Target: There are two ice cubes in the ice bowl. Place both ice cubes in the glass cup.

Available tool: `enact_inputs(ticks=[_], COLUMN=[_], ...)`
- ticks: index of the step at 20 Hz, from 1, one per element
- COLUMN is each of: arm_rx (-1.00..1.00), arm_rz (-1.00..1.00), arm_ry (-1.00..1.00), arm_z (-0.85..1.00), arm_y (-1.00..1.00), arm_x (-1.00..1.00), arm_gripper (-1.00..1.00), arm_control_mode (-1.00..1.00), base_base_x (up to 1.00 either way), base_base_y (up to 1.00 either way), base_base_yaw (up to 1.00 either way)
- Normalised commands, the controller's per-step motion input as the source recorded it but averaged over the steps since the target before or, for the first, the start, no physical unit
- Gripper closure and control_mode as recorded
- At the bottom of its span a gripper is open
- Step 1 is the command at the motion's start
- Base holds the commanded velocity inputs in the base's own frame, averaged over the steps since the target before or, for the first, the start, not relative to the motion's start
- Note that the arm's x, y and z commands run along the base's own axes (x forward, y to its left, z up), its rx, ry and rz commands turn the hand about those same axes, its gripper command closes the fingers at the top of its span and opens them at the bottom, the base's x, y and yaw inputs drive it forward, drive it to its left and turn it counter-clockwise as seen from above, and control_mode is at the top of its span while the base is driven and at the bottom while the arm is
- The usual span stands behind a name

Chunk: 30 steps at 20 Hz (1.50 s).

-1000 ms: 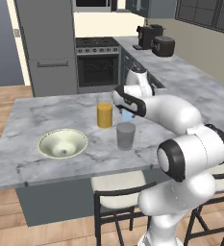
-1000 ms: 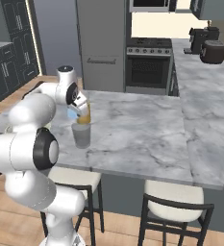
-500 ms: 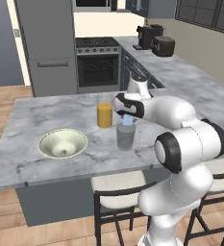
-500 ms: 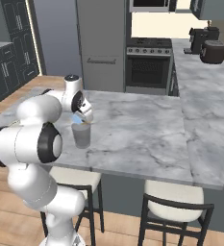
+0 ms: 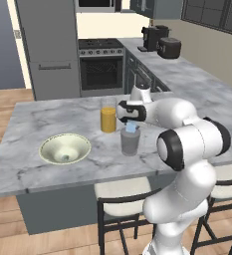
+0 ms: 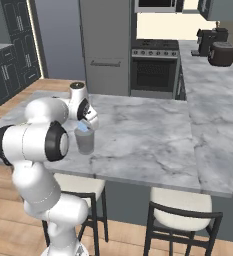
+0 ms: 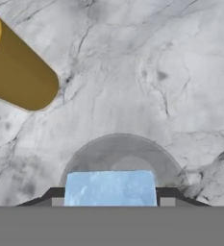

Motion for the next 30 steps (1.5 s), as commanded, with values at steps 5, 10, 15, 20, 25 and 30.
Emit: enact_inputs(ticks=[5,10,15,20,25,30], arm_rx=[0.0,0.0,0.0,0.0,0.0,0.0], arm_rz=[0.0,0.0,0.0,0.0,0.0,0.0], arm_ry=[0.0,0.0,0.0,0.0,0.0,0.0], arm_z=[-0.2,-0.23,-0.18,-0.14,-0.16,0.0], arm_y=[0.0,0.0,0.0,0.0,0.0,0.0], arm_x=[0.17,0.08,0.14,0.23,-0.04,-0.2], arm_gripper=[1.0,1.0,1.0,1.0,1.0,1.0], arm_control_mode=[-1.0,-1.0,-1.0,-1.0,-1.0,-1.0], base_base_x=[0.0,0.0,0.0,0.0,0.0,0.0], base_base_y=[0.0,0.0,0.0,0.0,0.0,0.0], base_base_yaw=[0.0,0.0,0.0,0.0,0.0,0.0])
